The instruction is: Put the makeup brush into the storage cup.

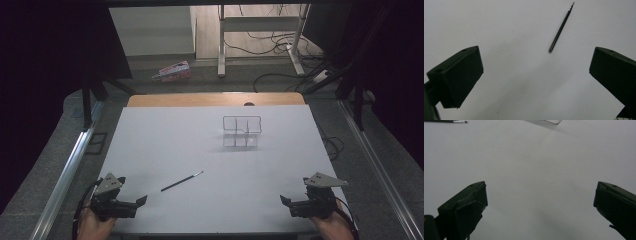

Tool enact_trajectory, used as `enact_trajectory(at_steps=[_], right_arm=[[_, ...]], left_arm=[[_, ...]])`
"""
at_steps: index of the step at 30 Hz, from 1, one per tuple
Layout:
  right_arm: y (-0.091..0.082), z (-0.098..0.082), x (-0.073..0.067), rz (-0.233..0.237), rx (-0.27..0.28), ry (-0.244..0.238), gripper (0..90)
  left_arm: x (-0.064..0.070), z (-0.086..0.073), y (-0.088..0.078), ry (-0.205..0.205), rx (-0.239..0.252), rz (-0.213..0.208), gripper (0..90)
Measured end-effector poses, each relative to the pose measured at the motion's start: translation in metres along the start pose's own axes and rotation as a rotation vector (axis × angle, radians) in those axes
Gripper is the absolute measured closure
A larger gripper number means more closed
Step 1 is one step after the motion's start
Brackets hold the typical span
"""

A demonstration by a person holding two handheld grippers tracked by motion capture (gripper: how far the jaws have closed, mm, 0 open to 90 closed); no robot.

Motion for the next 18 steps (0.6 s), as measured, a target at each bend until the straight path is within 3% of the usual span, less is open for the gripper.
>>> enact_trajectory(at_steps=[7, 18], right_arm=[[0.0020, -0.0001, -0.0050, 0.044, -0.011, -0.026, 0.0], [0.0028, -0.0002, -0.0065, 0.054, -0.014, -0.036, 0.0]], left_arm=[[0.0005, 0.0004, 0.0014, 0.030, -0.006, 0.018, 0.0], [-0.0052, -0.0043, 0.0027, -0.019, -0.022, 0.006, 0.0]])
Point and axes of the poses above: each handheld gripper's, and its own axes: y roughly forward along the jaws, z roughly out of its top, x roughly to its right, the point moved 7 cm from there along y, roughly forward along the jaws
